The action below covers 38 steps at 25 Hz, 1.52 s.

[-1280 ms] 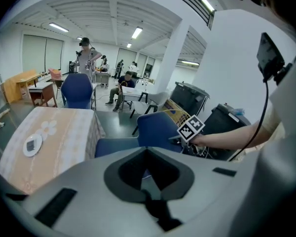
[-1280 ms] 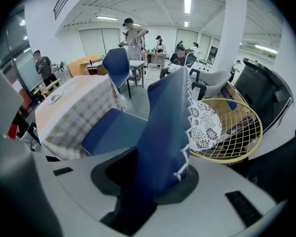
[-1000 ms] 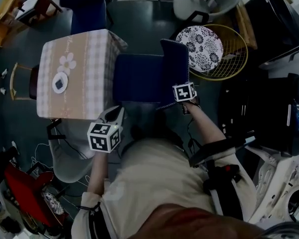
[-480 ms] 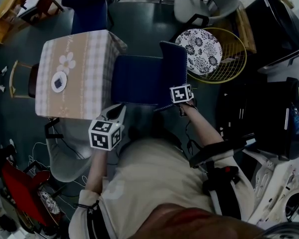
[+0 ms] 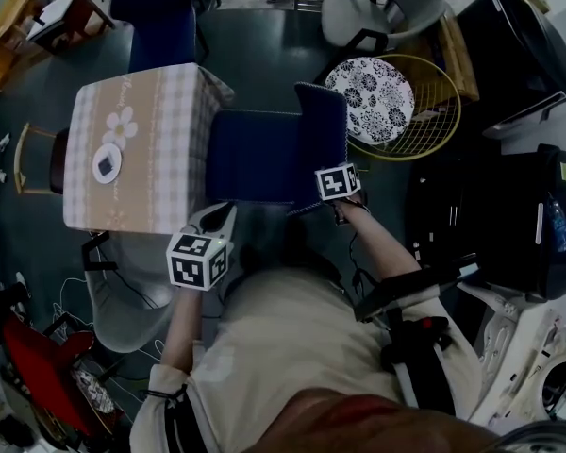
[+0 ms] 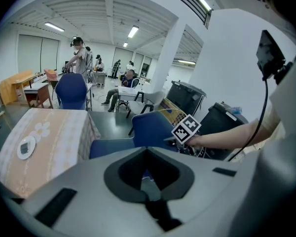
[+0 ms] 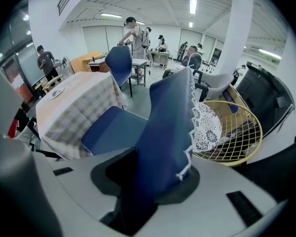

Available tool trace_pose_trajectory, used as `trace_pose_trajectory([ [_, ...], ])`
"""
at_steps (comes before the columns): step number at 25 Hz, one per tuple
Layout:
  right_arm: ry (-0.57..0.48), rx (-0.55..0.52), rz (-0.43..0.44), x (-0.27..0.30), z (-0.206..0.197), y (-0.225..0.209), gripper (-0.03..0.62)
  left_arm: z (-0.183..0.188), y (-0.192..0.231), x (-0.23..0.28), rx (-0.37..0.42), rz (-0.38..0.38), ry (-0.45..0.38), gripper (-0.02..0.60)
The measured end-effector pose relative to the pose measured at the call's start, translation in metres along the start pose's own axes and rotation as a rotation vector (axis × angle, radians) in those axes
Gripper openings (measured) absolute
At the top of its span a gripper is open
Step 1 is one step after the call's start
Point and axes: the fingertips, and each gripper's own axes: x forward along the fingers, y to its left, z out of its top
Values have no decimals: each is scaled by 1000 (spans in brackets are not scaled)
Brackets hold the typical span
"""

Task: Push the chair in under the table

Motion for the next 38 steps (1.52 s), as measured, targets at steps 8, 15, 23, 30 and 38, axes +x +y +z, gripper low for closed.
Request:
trace_pose_trajectory([
  [8, 5, 9, -3, 2, -1, -1, 127, 0, 0, 5, -8, -2, -1, 8],
  [15, 3, 7, 0, 0, 0, 0, 129, 1, 3, 4, -14, 0, -5, 8],
  [23, 3, -2, -1, 2, 2, -4, 130, 0, 4, 2, -20, 2, -9, 9],
  [30, 14, 1, -4, 1, 3, -2, 129, -1, 5, 2, -24, 4, -12, 9],
  [38, 14, 9, -10, 2, 4, -3, 129, 0, 5, 3, -26, 1, -13, 9],
])
